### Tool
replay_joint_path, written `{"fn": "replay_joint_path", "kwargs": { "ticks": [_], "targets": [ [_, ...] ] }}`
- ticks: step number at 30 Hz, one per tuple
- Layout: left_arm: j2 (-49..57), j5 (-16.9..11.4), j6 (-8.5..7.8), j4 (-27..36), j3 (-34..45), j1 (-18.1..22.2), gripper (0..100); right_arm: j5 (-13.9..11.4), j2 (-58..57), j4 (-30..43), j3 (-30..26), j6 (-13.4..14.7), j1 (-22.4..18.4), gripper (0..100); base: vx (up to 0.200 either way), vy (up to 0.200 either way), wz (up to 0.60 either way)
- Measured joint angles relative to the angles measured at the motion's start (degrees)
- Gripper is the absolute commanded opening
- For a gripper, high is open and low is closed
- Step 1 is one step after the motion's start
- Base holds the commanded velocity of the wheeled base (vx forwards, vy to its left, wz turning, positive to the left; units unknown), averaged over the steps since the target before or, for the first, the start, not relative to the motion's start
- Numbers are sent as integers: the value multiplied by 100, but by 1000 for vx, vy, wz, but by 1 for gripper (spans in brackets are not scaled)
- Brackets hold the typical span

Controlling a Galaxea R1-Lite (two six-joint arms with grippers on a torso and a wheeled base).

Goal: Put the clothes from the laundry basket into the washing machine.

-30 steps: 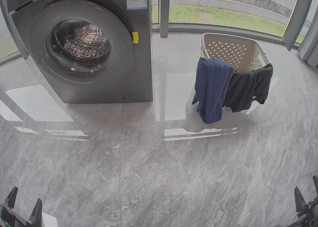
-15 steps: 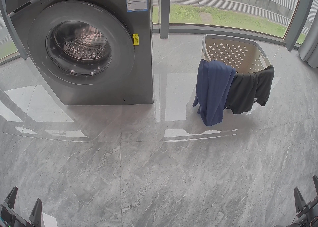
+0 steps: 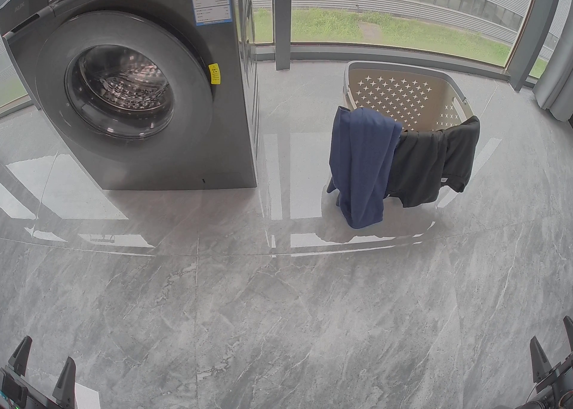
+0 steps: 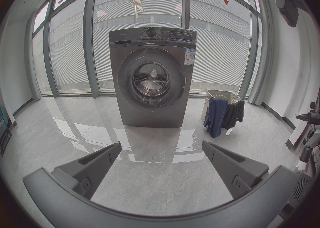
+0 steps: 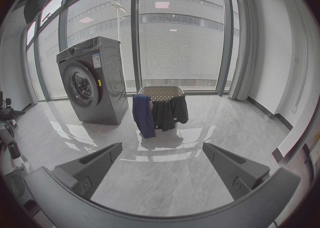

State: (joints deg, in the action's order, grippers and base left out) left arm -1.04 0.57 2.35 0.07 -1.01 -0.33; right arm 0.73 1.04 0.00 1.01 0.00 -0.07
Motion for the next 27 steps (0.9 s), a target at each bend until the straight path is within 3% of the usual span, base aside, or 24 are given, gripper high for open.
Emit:
{"fn": "replay_joint_path", "kwargs": {
  "ticks": [6,21,27],
  "targets": [
    [0,0,0,0,0,0,100,-2,0,2,0,0,2,100,0,0,0],
    [2,-4,0,2,0,2,100,-2,0,2,0,0,7,100,200,0,0],
    [2,-2,2,0,0,-2,100,-2,0,2,0,0,7,100,0,0,0]
  ]
}}
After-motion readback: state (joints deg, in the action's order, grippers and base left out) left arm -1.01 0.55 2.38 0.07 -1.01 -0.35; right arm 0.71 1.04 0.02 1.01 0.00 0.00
